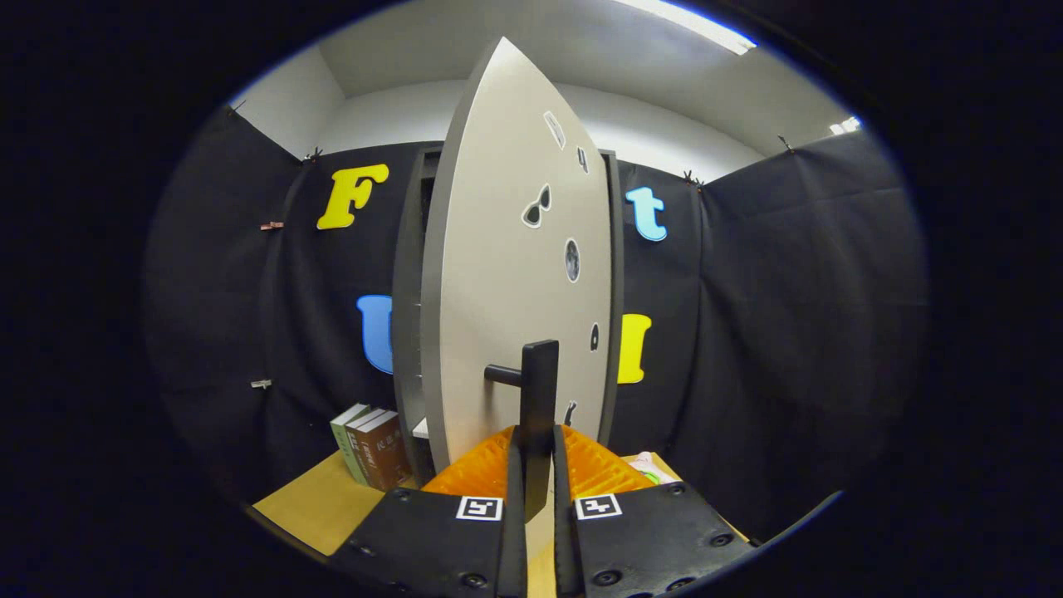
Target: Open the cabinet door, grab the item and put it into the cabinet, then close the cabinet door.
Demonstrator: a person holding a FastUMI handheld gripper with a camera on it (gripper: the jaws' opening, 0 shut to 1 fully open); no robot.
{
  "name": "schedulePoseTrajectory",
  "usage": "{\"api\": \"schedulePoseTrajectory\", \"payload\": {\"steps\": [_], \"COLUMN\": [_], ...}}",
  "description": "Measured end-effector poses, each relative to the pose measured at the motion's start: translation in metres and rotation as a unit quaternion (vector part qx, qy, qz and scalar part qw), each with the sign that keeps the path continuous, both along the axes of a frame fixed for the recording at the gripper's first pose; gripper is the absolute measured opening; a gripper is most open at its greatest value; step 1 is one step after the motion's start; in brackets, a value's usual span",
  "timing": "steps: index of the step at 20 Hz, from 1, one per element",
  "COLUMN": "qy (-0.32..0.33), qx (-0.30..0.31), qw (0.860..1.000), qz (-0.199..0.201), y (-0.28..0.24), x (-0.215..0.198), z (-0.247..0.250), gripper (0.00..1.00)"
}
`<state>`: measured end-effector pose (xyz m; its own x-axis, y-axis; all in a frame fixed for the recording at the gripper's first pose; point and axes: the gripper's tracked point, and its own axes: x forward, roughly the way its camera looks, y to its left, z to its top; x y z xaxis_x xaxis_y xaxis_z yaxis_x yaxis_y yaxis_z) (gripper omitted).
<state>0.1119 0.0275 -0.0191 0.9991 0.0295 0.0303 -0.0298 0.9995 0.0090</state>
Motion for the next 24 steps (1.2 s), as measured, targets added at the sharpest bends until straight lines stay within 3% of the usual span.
{"api": "schedulePoseTrajectory", "payload": {"steps": [12,16,18,21,24], "qy": [-0.016,-0.026,-0.031,-0.027,-0.032], "qx": [0.028,0.003,0.004,0.001,-0.021], "qw": [0.998,0.995,0.993,0.994,0.991], "qz": [-0.05,-0.101,-0.115,-0.104,-0.126], "y": [-0.095,-0.136,-0.146,-0.144,-0.15], "x": [-0.025,-0.029,-0.031,-0.037,-0.04], "z": [0.014,0.017,0.018,0.014,0.019], "gripper": [0.14,0.11,0.1,0.1,0.1]}}
